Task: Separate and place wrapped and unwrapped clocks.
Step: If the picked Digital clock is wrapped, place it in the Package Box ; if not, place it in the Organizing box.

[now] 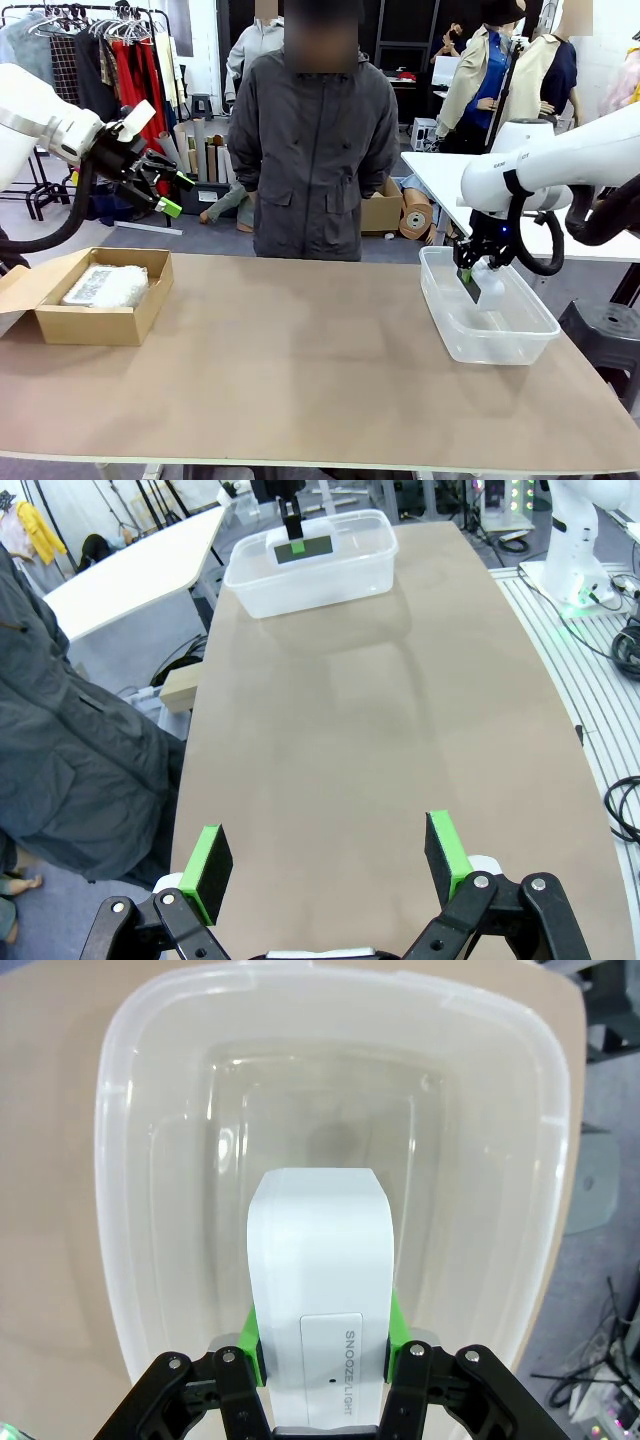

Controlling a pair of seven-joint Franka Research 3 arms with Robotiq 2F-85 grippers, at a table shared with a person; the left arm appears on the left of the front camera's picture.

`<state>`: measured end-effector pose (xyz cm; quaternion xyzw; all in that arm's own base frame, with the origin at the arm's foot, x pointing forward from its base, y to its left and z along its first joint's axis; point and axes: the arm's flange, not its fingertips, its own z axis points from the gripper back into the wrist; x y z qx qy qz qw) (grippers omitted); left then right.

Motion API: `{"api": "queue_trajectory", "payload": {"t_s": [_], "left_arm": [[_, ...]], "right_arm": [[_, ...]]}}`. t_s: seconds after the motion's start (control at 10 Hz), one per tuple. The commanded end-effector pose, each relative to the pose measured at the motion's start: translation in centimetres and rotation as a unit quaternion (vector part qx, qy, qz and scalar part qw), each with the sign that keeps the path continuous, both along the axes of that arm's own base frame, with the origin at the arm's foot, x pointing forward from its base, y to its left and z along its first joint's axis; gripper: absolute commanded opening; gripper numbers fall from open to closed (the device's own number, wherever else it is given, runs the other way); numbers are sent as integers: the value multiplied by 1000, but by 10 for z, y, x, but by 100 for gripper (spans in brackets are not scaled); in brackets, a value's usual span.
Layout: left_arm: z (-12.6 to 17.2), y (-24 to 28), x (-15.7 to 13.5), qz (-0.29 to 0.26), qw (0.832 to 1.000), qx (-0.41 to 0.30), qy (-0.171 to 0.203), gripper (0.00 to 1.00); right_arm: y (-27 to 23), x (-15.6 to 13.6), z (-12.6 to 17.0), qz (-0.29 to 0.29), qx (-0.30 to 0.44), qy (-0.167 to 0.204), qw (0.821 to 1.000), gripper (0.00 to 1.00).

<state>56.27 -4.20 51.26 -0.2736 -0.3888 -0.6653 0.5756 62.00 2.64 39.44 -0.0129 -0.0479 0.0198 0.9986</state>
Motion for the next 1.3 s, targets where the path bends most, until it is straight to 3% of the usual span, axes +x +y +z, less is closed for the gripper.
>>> {"api": "queue_trajectory", "payload": {"t_s": [0.0, 0.9, 1.0, 1.2], "left_arm": [[0, 0, -4, 3, 1000, -1, -5, 100], [0, 0, -4, 3, 1000, -1, -5, 100], [0, 0, -4, 3, 1000, -1, -5, 100], [0, 0, -4, 3, 1000, -1, -5, 100]], "right_arm": [[0, 0, -8, 1, 12, -3, 1000, 0], [-10, -17, -48, -2, 23, 20, 1000, 0], [-11, -18, -48, -3, 24, 22, 999, 8], [-11, -18, -47, -3, 24, 25, 999, 45]]}}
